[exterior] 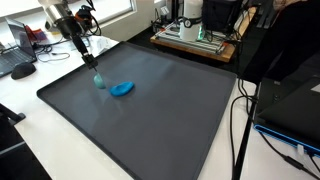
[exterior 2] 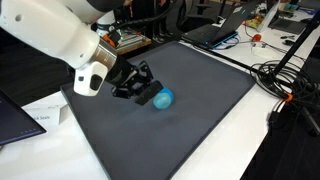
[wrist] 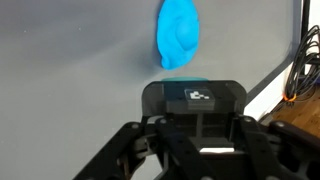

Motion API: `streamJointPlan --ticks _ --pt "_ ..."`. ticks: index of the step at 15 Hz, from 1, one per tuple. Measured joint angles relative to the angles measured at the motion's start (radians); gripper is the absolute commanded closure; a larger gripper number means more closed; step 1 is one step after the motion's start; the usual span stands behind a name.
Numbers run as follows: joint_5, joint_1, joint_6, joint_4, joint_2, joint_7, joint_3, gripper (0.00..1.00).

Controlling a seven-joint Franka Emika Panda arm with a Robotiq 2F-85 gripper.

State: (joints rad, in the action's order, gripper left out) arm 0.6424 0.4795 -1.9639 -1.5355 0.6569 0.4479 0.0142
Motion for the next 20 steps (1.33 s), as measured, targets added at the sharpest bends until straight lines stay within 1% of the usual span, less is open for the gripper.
streamJointPlan --ticks 4,9,11,15,20 --pt "-0.003 -0.015 0.0 -0.075 -0.09 -0.001 -0.013 0.78" --pt "-0.048 -0.092 -0.006 -0.175 -0.198 -0.028 -0.052 0.78" --pt "-0.09 -0.132 -0.03 -0.211 -0.236 -0.062 -0.064 0.78" --pt "-0.213 -0.215 -0.093 -0.274 -0.303 -0.164 -0.076 0.78" --pt "-0.39 -0.3 -0.119 -0.304 -0.354 -0.322 -0.085 0.78"
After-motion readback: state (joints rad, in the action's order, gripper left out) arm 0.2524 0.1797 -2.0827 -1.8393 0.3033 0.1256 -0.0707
